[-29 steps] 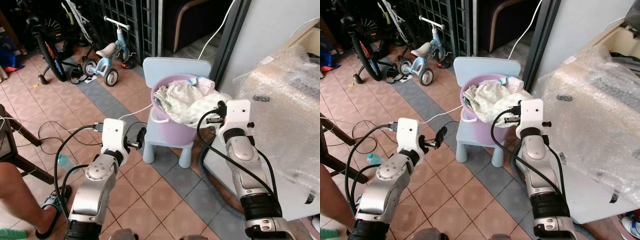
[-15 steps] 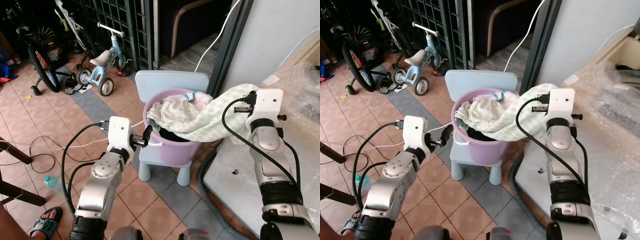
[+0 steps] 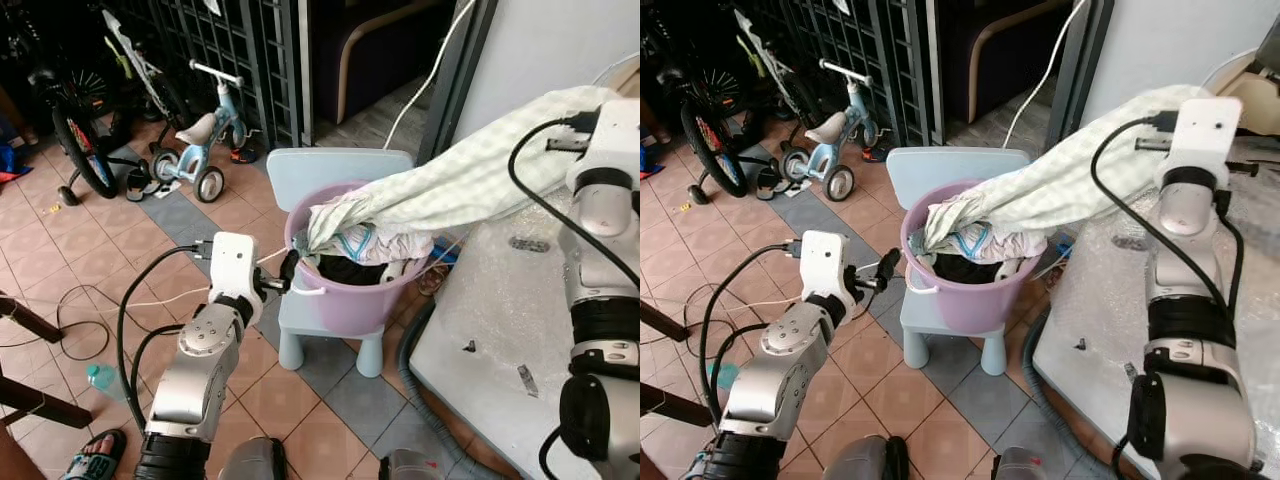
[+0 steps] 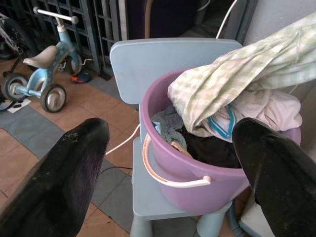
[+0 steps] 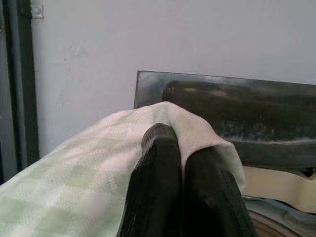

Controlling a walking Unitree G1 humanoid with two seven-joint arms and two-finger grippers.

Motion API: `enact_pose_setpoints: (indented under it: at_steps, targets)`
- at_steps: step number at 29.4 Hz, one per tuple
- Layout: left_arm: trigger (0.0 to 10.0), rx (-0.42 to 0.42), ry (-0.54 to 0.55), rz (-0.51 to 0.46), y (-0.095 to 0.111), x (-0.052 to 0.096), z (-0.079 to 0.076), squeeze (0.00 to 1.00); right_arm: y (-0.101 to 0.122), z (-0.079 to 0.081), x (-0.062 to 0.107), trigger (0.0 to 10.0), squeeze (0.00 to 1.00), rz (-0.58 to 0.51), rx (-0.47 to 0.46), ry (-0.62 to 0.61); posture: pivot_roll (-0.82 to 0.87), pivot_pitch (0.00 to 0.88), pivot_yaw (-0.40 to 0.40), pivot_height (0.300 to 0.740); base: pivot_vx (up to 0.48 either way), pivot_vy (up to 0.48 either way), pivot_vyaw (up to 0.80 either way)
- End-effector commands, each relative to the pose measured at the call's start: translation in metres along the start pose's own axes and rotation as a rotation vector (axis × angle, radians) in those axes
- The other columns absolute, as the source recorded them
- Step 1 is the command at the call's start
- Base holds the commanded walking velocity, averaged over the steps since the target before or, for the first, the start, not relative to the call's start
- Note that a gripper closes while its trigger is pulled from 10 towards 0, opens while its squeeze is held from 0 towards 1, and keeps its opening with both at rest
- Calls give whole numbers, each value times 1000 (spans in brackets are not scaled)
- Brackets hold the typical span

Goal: Clothes washing

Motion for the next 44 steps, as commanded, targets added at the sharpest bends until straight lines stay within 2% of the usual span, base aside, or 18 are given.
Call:
enact_pose_setpoints:
  at_steps: [1,5,8,14,17,27,36,39,44]
  targets:
    - [10000,-3,1,-15,4,-1,1,0,0,-18,-6,10000,0,4,-7,-72,-61,47,45,740,0,0,0]
    - [10000,3,4,-25,4,3,4,0,4,-29,-11,10000,0,-4,1,-107,-62,52,43,740,0,0,0]
    - [10000,15,5,-24,3,4,5,0,0,-31,-10,10000,0,8,-2,-112,-61,54,45,740,239,0,0]
    - [10000,9,-5,-22,3,3,7,0,-28,-25,4,10000,0,67,20,-76,-66,56,58,740,472,0,0]
    - [10000,8,-1,-17,3,1,7,0,-33,-23,7,10000,0,78,21,-65,-68,57,59,740,480,0,0]
    - [10000,13,-7,-5,-1,4,5,0,-30,-24,4,10000,0,78,18,-66,-65,57,53,740,315,0,0]
    - [10000,7,8,26,-5,2,6,0,-40,-18,10,10000,0,102,27,-50,-66,58,53,740,206,0,-753]
    - [10000,0,11,35,-5,1,4,0,-46,-11,16,10000,0,115,23,-4,-58,58,37,740,0,0,-800]
    - [10000,-10,16,35,-2,1,9,0,-51,29,41,10000,0,97,49,229,-43,65,17,740,0,0,-800]
Point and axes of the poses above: a point about 5 cm out from each wrist's last joint towards the gripper, its own x axis pointing back from the gripper into the wrist, its own y axis along the axis of the wrist's last joint, z = x × y, the point moved 2 cm from there along -x, pointing out of the wrist towards the gripper, and after that the axes turned 5 degrees about -x, right-handed, at the moved point
